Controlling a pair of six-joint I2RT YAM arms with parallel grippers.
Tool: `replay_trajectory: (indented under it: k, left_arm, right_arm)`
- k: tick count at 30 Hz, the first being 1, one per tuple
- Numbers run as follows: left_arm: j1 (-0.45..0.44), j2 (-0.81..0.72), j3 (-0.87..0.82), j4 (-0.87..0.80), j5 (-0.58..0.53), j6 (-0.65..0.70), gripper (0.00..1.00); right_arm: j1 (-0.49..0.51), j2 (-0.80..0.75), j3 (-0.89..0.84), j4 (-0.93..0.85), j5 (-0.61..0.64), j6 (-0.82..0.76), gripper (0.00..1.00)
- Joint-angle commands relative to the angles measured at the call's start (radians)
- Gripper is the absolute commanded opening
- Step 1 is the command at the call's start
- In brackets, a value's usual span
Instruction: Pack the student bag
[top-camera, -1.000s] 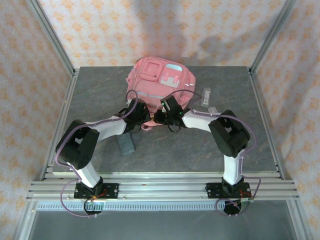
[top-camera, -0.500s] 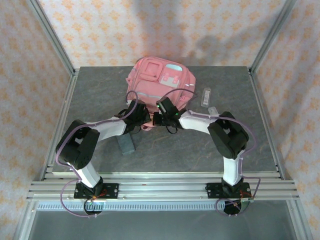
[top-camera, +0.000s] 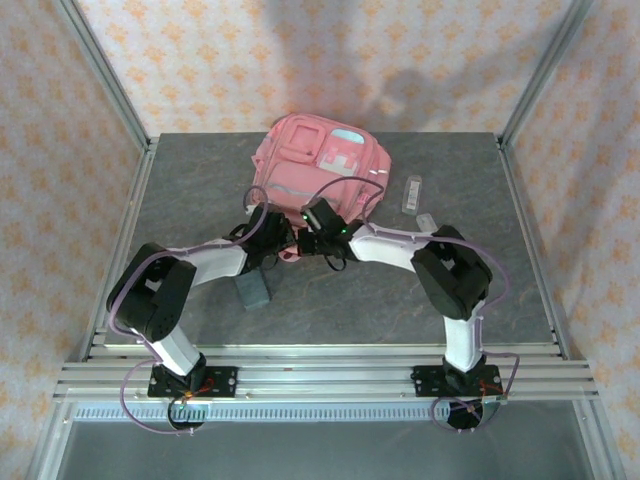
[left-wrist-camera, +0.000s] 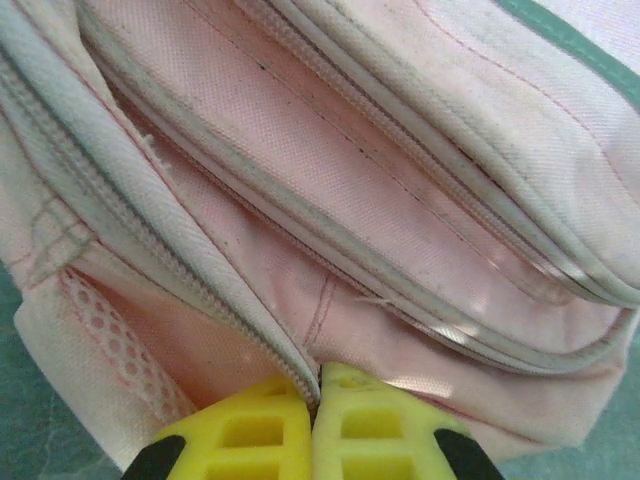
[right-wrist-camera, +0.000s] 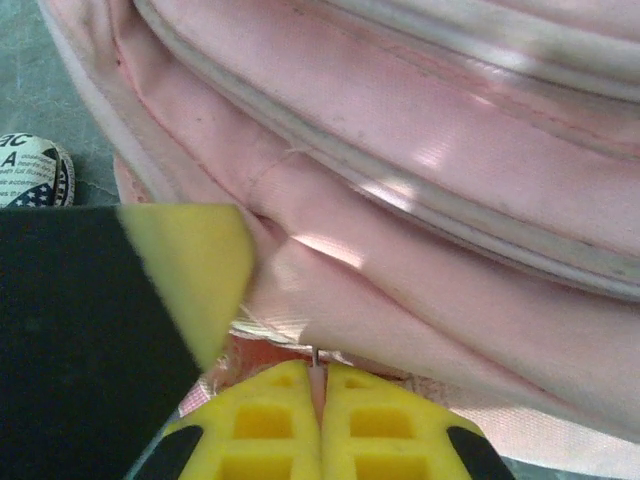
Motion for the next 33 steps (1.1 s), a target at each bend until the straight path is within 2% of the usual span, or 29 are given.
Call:
replay_trajectory:
  k: [1, 8, 11, 13, 19, 25, 26, 29, 30, 33]
  left_arm:
    - [0.024, -0.058, -0.016, 0.025, 0.031, -0.005, 0.00]
    - [0.046, -0.088, -0.016, -0.028, 0.009, 0.038, 0.00]
    - [0.046, -0.075, -0.006, -0.027, 0.019, 0.043, 0.00]
    - [0.046, -0.065, 0.006, -0.032, 0.021, 0.057, 0.00]
    - [0.055, -0.024, 0.129, -0.142, -0.039, 0.175, 0.00]
    - [0.138, 0.021, 0.267, -0.217, -0.092, 0.267, 0.00]
    - [0.152, 0.029, 0.291, -0.236, -0.101, 0.273, 0.04]
    - [0.161, 0.010, 0.309, -0.261, -0.106, 0.270, 0.43]
    - [0.161, -0.009, 0.287, -0.248, -0.085, 0.253, 0.52]
    - [0.150, -0.082, 0.183, -0.208, -0.031, 0.185, 0.64]
  right_arm:
    - [-0.079, -0.081, -0.129, 0.038, 0.055, 0.003, 0.00]
    - [-0.247, -0.173, -0.321, 0.124, 0.169, 0.028, 0.00]
    - [-0.265, -0.197, -0.333, 0.139, 0.183, 0.032, 0.00]
    - [-0.261, -0.216, -0.339, 0.147, 0.148, 0.030, 0.00]
    - [-0.125, -0.310, -0.372, 0.134, 0.166, 0.015, 0.00]
    - [0.009, -0.303, -0.351, 0.217, 0.088, 0.060, 0.00]
    - [0.015, -0.288, -0.338, 0.239, 0.071, 0.069, 0.00]
    - [0.018, -0.233, -0.285, 0.267, 0.042, 0.084, 0.00]
    - [0.018, -0.218, -0.270, 0.276, 0.035, 0.087, 0.00]
    - [0.017, -0.192, -0.246, 0.291, 0.019, 0.090, 0.00]
